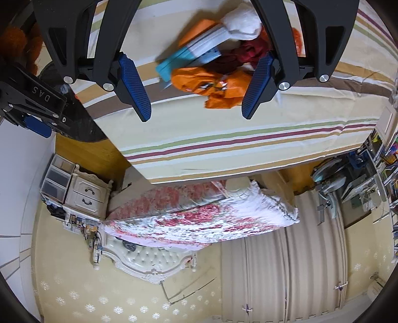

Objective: Collect trash
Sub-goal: 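Move both tools back to the pile and grasp the orange-red bag with the left tool, then lift the red bag with the left tool while the right tool grasps the orange bag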

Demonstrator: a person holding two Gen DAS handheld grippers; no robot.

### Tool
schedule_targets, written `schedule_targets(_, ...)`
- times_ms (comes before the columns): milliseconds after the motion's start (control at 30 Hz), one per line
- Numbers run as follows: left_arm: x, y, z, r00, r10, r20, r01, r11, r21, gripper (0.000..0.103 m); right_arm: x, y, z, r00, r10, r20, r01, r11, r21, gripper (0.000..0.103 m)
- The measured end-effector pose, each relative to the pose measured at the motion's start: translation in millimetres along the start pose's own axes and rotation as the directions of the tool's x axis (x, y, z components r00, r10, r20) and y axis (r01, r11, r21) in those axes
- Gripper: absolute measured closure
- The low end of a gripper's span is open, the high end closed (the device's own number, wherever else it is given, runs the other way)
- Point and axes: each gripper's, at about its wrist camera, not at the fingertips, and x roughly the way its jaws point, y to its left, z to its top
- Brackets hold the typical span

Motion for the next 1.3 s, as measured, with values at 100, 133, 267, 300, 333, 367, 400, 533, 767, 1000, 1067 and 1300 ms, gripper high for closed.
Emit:
schedule_targets(100,-6.6,22.6,-6.4,0.999,0.045,-0.007,-0.045,0.999,-0.029,0.03,-3.3,20.5,-1.2,0.999,0.036,-0.005,-0.036,0.999,-0.035,0.034)
schedule_targets(133,-8.5,28.9,-8.9,0.998,0.057,-0.011,-0.058,0.998,-0.036,0.03,-4.6,27.5,-1.8,0.999,0.046,-0.006,-0.047,0.998,-0.048,0.034)
schedule_targets(267,-17.4,53.0,-21.7,0.994,0.103,-0.026,-0.104,0.992,-0.066,0.03,-8.4,53.0,-4.3,0.997,0.081,-0.008,-0.081,0.993,-0.091,0.034)
schedule_targets(300,-19.4,58.6,-25.2,0.993,0.112,-0.029,-0.114,0.991,-0.073,0.03,-9.3,58.7,-5.2,0.996,0.089,-0.009,-0.09,0.991,-0.101,0.034)
schedule_targets(333,-21.4,64.0,-28.9,0.992,0.12,-0.033,-0.122,0.989,-0.08,0.03,-10.3,64.0,-6.4,0.995,0.096,-0.011,-0.097,0.989,-0.111,0.034)
schedule_targets(367,-23.6,68.4,-32.3,0.991,0.127,-0.035,-0.13,0.988,-0.084,0.03,-11.4,69.0,-8.1,0.995,0.103,-0.013,-0.104,0.987,-0.12,0.034)
schedule_targets(400,-24.8,72.9,-35.8,0.99,0.135,-0.04,-0.138,0.986,-0.09,0.03,-12.1,74.1,-9.2,0.994,0.111,-0.015,-0.112,0.985,-0.129,0.034)
schedule_targets(533,-25.4,84.8,-47.0,0.988,0.142,-0.064,-0.148,0.983,-0.112,0.03,-14.1,92.3,-13.7,0.991,0.13,-0.024,-0.133,0.978,-0.161,0.034)
schedule_targets(767,-13.5,95.1,-61.1,0.988,0.104,-0.11,-0.118,0.984,-0.134,0.03,-13.1,109.1,-19.2,0.989,0.142,-0.042,-0.147,0.971,-0.189,0.034)
schedule_targets(1000,-3.5,94.9,-67.3,0.989,0.052,-0.139,-0.071,0.988,-0.135,0.045,-10.7,111.6,-22.5,0.988,0.144,-0.052,-0.151,0.969,-0.195,0.033)
schedule_targets(1067,-2.7,95.3,-69.7,0.989,0.03,-0.143,-0.05,0.989,-0.141,0.059,-10.5,113.5,-23.4,0.988,0.147,-0.054,-0.155,0.968,-0.199,0.033)
schedule_targets(1300,-11.9,104.1,-72.1,0.993,0.016,-0.117,-0.035,0.987,-0.156,0.068,-10.5,123.0,-25.2,0.985,0.162,-0.066,-0.172,0.961,-0.217,0.033)
